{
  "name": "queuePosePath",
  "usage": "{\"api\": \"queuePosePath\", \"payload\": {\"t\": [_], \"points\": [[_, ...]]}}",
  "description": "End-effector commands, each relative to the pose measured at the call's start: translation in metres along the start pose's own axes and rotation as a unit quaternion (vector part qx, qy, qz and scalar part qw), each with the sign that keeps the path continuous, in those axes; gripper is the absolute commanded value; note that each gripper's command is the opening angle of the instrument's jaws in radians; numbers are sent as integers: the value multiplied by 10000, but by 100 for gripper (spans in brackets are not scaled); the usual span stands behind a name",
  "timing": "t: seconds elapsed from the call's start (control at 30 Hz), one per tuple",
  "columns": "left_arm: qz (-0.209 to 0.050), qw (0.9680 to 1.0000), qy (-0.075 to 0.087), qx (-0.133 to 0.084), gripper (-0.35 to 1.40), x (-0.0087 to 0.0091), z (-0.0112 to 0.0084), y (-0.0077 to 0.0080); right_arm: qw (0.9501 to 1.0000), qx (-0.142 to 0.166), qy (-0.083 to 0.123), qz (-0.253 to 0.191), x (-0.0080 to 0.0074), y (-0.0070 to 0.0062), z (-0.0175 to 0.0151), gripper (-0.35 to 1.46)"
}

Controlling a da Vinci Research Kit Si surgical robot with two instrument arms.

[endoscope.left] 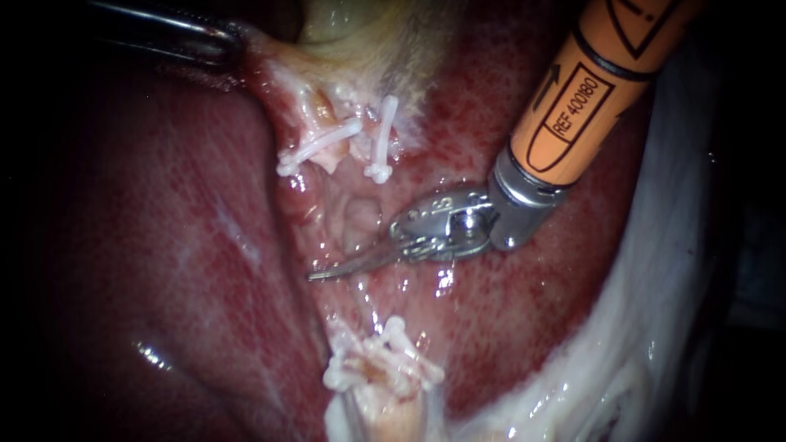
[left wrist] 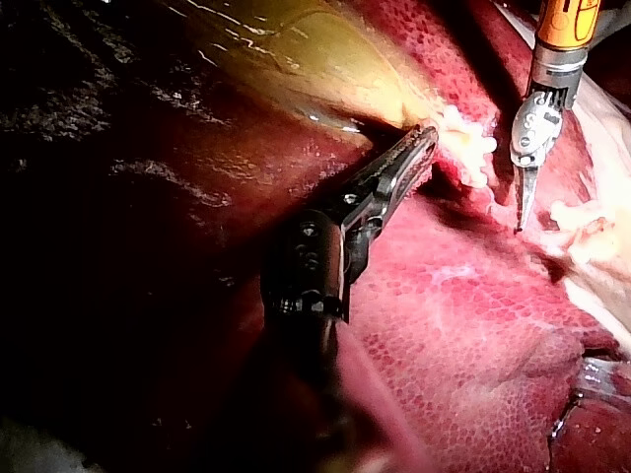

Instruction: Go back from the cut right tube

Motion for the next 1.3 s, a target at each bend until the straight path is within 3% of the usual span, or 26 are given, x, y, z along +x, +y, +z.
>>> {"api": "queuePosePath", "payload": {"t": [0.03,0.23,0.4,0.47,0.53,0.57,0.67,0.93,1.03,1.17,1.23,1.3], "points": [[1,10000,0,-2,-35,0,0,0,10000,5,1,-4,1,0,0,-35],[2,10000,-1,-5,-35,0,0,-1,9999,119,108,-49,3,-2,1,-35],[2,10000,-1,-5,-35,0,0,-1,9991,243,316,-119,5,-2,2,-33],[3,10000,-1,-6,-35,0,0,-1,9983,268,507,-137,6,-3,4,41],[3,10000,-1,-6,-35,-1,0,-1,9974,285,659,-56,9,-3,6,99],[3,10000,-1,-6,-35,-1,0,-1,9967,307,748,-32,12,-3,8,120],[3,10000,-1,-7,-35,-1,-1,-1,9956,323,884,-10,16,-4,12,136],[4,10000,-1,-8,-35,-1,-1,-1,9954,371,878,-30,18,-8,14,141],[4,10000,-2,-9,-35,-1,-2,-1,9957,225,895,-20,18,-15,8,141],[5,10000,-2,-10,-35,-1,-2,-1,9936,-503,937,-369,20,-33,-12,143],[5,10000,-2,-11,-35,-1,-2,-1,9882,-996,890,-749,21,-45,-27,143],[5,10000,-2,-11,-35,-1,-2,-1,9845,-1246,844,-897,22,-55,-41,143]]}}
